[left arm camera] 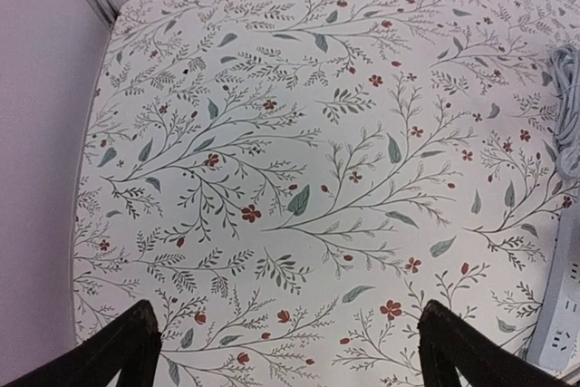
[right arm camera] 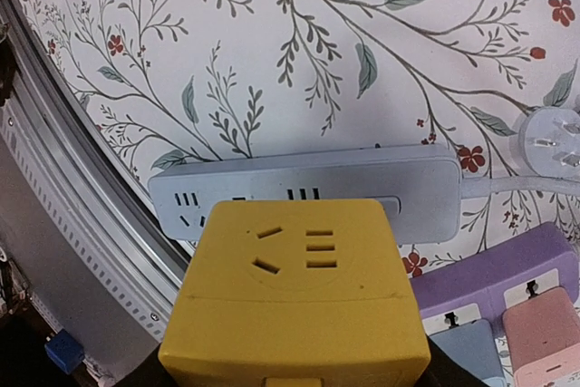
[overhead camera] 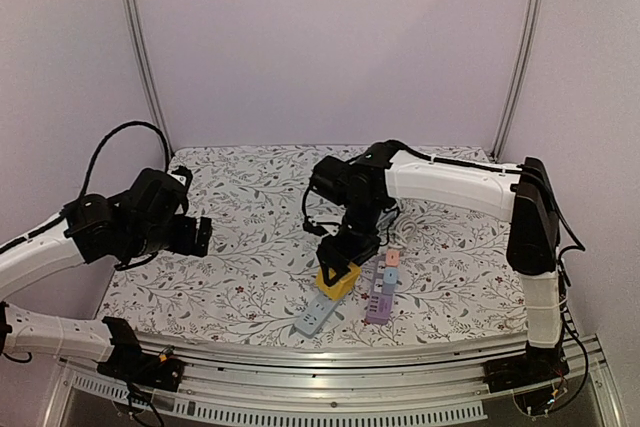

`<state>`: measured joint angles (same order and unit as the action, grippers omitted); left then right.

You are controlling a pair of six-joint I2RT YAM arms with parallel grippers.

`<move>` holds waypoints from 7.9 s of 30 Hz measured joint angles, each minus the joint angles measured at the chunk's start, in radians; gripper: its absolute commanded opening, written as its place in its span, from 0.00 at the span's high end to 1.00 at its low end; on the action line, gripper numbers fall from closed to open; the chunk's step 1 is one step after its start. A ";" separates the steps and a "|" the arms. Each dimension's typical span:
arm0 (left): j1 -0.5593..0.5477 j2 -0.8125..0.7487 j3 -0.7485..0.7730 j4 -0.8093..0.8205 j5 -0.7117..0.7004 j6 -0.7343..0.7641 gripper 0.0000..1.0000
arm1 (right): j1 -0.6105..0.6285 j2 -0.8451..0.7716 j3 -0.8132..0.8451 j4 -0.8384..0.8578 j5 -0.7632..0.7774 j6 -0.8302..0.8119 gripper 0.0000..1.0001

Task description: Insert the plug

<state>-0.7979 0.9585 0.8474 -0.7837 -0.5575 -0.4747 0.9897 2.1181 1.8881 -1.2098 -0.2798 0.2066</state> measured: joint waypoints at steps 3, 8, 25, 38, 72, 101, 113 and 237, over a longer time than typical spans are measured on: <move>0.000 -0.013 0.000 0.002 0.000 0.007 0.01 | 0.001 0.003 0.000 0.001 0.000 0.003 1.00; 0.000 -0.042 -0.001 0.015 0.006 0.027 0.01 | 0.004 0.019 0.000 0.006 -0.004 0.014 1.00; 0.000 -0.058 -0.012 0.039 0.057 0.065 0.00 | 0.005 0.041 0.001 0.010 -0.009 0.021 1.00; 0.000 -0.058 -0.013 0.039 0.062 0.068 0.00 | 0.005 0.043 0.003 0.014 0.013 0.021 1.00; 0.000 -0.069 -0.013 0.039 0.075 0.072 0.01 | 0.040 0.044 0.014 0.003 0.066 0.016 1.00; -0.005 -0.078 -0.013 0.039 0.074 0.072 0.01 | 0.082 0.112 0.134 -0.095 0.133 0.147 1.00; -0.010 -0.078 -0.013 0.039 0.074 0.072 0.01 | 0.111 0.081 0.079 -0.069 0.198 0.097 1.00; -0.053 -0.097 -0.013 0.039 0.052 0.074 0.01 | 0.135 0.114 0.027 0.009 0.251 -0.067 0.96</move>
<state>-0.8509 0.8612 0.8349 -0.7452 -0.5053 -0.4007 1.1248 2.2318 1.9156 -1.2007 -0.0288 0.1394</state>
